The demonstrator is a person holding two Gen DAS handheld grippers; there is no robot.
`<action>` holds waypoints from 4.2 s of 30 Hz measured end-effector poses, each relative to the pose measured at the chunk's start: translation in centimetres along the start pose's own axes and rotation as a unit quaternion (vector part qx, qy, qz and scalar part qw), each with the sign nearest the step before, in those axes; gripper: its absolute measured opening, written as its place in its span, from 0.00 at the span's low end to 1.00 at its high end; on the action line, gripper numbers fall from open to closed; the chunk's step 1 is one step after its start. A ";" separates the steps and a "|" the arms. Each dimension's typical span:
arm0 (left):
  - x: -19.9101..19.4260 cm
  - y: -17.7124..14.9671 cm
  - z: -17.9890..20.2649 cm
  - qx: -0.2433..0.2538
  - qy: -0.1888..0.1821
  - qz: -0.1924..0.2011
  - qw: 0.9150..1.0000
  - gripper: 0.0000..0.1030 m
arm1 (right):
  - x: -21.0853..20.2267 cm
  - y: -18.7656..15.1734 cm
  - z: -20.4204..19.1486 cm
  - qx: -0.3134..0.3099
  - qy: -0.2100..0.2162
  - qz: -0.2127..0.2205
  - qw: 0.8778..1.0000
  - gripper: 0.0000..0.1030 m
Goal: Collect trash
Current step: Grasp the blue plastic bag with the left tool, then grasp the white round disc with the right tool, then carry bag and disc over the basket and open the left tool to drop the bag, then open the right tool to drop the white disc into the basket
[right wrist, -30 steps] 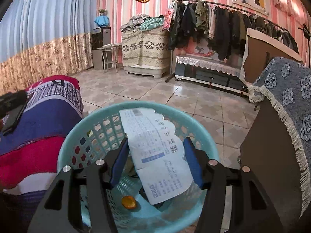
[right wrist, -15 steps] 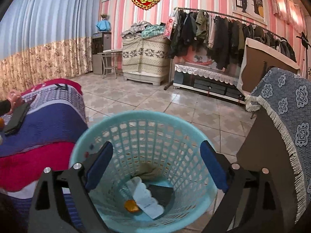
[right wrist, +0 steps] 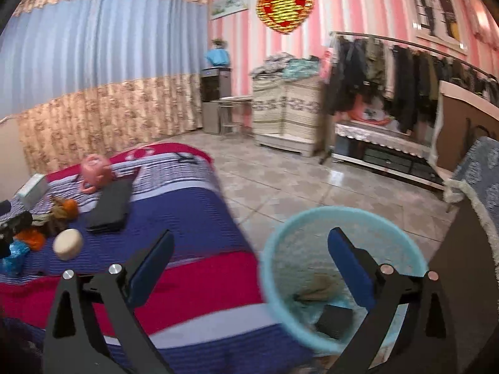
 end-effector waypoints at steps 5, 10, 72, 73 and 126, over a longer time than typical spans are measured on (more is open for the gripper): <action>0.4 -4.4 -4.9 -0.010 0.030 -0.046 0.998 0.94 | 0.8 -1.8 -4.5 -0.020 0.033 -0.017 0.999 0.94; 1.6 -7.1 -8.0 -0.058 0.032 -0.085 0.994 0.93 | 1.7 -3.6 -8.2 -0.037 0.059 -0.038 0.997 0.94; 0.9 6.7 10.5 0.011 -0.139 0.066 0.988 0.31 | -1.8 1.3 8.2 0.021 -0.079 0.011 0.997 0.58; 1.1 6.9 12.1 0.018 -0.151 0.067 0.986 0.31 | -1.8 1.2 9.3 0.030 -0.088 0.011 0.996 0.58; 4.5 6.9 22.4 0.044 -0.174 0.057 0.982 0.92 | 2.8 -3.0 15.8 0.096 -0.138 0.015 0.986 0.78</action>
Point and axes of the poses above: each gripper's, at about its wrist camera, not at the fingertips, and x roughly the way its jaws point, z to its right, y to its top, the point moved 3 cm from there along x, roughly the way its jaws point, and after that the axes turned 11 degrees about x, right-handed, at the moved point
